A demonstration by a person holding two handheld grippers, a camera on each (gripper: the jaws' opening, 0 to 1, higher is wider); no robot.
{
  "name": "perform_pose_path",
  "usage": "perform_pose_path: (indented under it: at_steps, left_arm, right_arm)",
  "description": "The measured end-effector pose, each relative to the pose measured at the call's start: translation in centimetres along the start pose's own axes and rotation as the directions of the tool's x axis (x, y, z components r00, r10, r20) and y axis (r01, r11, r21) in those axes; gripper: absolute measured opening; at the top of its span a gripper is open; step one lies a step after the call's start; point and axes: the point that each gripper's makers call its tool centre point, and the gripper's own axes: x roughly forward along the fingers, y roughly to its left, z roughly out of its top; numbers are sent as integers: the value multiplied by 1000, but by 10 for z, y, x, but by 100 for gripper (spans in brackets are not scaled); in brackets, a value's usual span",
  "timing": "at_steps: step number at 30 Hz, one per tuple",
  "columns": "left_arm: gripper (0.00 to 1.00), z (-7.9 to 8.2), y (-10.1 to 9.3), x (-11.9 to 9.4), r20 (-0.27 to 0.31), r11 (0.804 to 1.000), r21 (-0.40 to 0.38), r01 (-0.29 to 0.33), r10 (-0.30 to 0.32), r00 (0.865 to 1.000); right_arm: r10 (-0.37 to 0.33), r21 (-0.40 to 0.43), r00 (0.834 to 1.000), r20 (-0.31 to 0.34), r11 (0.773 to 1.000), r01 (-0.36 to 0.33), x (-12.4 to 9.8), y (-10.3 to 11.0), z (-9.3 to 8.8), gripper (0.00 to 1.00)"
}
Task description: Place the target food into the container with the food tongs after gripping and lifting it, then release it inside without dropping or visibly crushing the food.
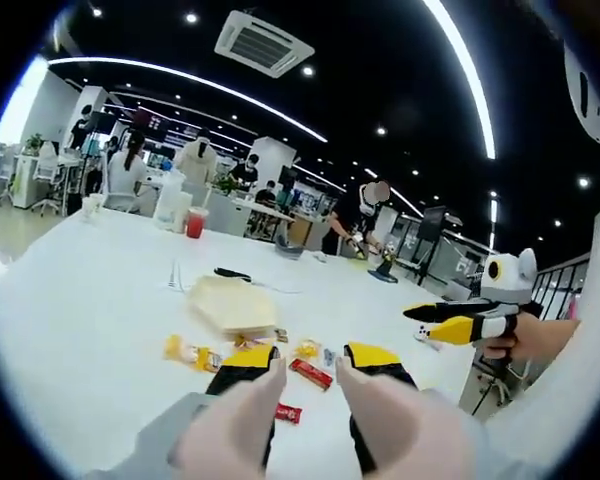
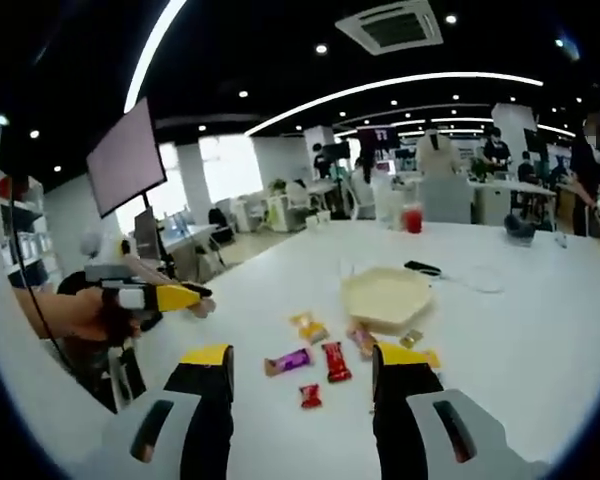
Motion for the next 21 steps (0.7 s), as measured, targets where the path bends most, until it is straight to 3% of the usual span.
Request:
perform_pose_path:
  at_steps: [3,7,11,13,16,19,20,21]
  left_arm:
    - [25,-11,2,5,-26,999,-19,-26,25,999]
    - [25,-12,5,13,-14,999,-5,-36,36,999]
    - [25,-5,8,21,15,999,21,-34,34,999]
    - [25,3,15,23,42,998,-9,-68,68,997]
    - [25,11,16,24,77,998,-5,-69,69,995]
    - [25,3,11,31,48,999,6,-41,41,998]
    - [25,-6,8,33,2,999,26,-27,27,1000]
    - [25,-7,5,33,-1,999,41,-18,19,1000]
  right_arm:
    - [-40,19,999,13,999,40,-4,-5,-2,57]
    - [-93,101,995,25,991,90,-8,-15,-12,57]
    - [-87,110,996,36,990,83,-11,-16,-14,57]
    - [-87,92,996,-9,992,87,-13,-20,-20,57]
    - [-90,79,996,7,993,89,-16,-25,-15,58]
    - [-69,43,997,-38,997,71,-13,-30,-22,58]
    - [-57,-20,997,-61,998,56,-11,-31,-21,59]
    - [-61,-43,997,-51,997,59,-11,-32,-18,59]
